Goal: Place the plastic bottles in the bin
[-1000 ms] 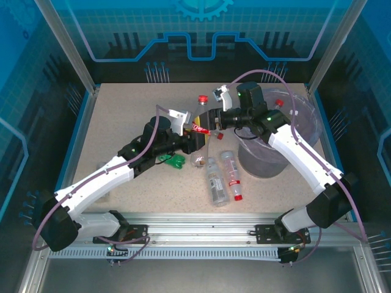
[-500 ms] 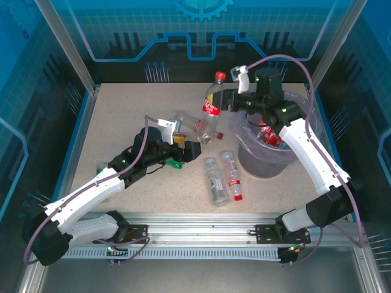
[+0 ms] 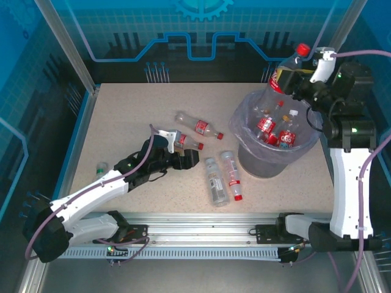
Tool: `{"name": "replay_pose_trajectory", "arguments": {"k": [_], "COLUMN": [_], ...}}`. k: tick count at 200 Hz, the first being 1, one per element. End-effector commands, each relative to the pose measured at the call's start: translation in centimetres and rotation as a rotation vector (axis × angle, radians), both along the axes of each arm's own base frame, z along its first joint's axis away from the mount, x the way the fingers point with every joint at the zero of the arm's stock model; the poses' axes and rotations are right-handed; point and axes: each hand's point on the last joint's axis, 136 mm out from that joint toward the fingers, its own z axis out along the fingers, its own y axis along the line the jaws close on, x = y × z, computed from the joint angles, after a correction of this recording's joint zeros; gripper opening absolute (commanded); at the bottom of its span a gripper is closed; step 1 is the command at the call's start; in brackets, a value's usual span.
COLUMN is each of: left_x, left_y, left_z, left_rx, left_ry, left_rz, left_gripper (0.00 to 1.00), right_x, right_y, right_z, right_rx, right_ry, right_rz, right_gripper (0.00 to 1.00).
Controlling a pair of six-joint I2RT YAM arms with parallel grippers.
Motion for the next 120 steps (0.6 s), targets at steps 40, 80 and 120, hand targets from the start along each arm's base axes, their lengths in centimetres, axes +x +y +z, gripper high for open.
{"name": "replay_pose_trajectory", "arguments": {"k": [40, 80, 120], "left_x": [3.5, 5.4, 6.5], "left_y": [-5.9, -8.8, -13.3], "left_z": [9.7, 13.2, 12.6], "left_rx": [-0.23, -0.265, -0.309], "left_ry": [-0.125, -0.198, -0.163], "left_rz": [-0.125, -0.156, -0.232], "left_gripper": [0.82, 0.73, 0.67], "right_x": [3.2, 4.0, 4.3], "right_y": [-1.0, 0.1, 1.3], "right_z": [-8.6, -13.8, -18.6], "right_rx": [0.011, 0.009, 0.003], "right_ry": [0.192, 0.301, 0.421], "right_rz": [0.002, 0.044, 0.079], "right_gripper": [0.53, 0.52, 0.52]}}
